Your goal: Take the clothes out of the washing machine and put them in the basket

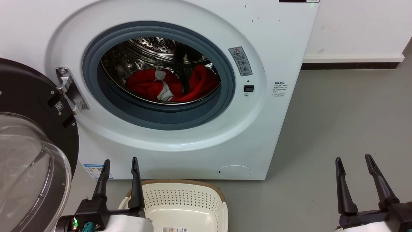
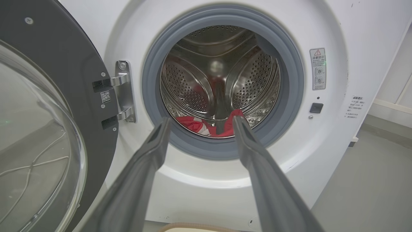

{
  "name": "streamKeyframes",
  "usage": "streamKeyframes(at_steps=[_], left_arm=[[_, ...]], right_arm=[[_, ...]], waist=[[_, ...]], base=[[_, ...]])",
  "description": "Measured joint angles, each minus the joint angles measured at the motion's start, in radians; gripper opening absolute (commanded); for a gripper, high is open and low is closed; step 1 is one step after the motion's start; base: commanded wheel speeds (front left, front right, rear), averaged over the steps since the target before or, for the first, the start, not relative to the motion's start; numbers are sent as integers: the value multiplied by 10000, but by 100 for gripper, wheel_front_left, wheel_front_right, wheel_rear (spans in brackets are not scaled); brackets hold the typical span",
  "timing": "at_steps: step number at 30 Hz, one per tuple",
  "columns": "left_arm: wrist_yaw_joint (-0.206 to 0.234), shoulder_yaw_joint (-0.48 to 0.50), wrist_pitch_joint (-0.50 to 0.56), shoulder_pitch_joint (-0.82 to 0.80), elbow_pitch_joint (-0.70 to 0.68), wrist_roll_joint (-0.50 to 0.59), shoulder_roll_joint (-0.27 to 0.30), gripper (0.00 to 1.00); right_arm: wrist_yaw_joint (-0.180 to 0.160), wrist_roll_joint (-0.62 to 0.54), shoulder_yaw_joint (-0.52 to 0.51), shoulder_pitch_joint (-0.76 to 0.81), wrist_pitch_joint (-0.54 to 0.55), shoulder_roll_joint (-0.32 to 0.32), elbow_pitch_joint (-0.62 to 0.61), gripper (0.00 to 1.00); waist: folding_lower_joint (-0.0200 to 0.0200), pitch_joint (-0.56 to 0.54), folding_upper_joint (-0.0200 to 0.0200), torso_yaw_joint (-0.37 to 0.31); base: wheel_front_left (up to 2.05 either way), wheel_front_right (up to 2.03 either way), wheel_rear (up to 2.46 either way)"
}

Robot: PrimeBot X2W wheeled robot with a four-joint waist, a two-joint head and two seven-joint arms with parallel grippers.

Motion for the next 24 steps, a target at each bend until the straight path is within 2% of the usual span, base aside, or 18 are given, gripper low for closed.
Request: streamKeyframes(at_steps=[17,24], left_arm=[[-35,44,-25,10,174,-31,0,100],[-236,-15,-25,-730,978,123,4,100]], right_arm=[[0,25,50,7,0,-2,38,100],[0,23,163,-63,0,-2,6,100]], waist=[[0,17,0,-4],[0,259,0,-181]], base=[[0,0,0],[0,0,0]])
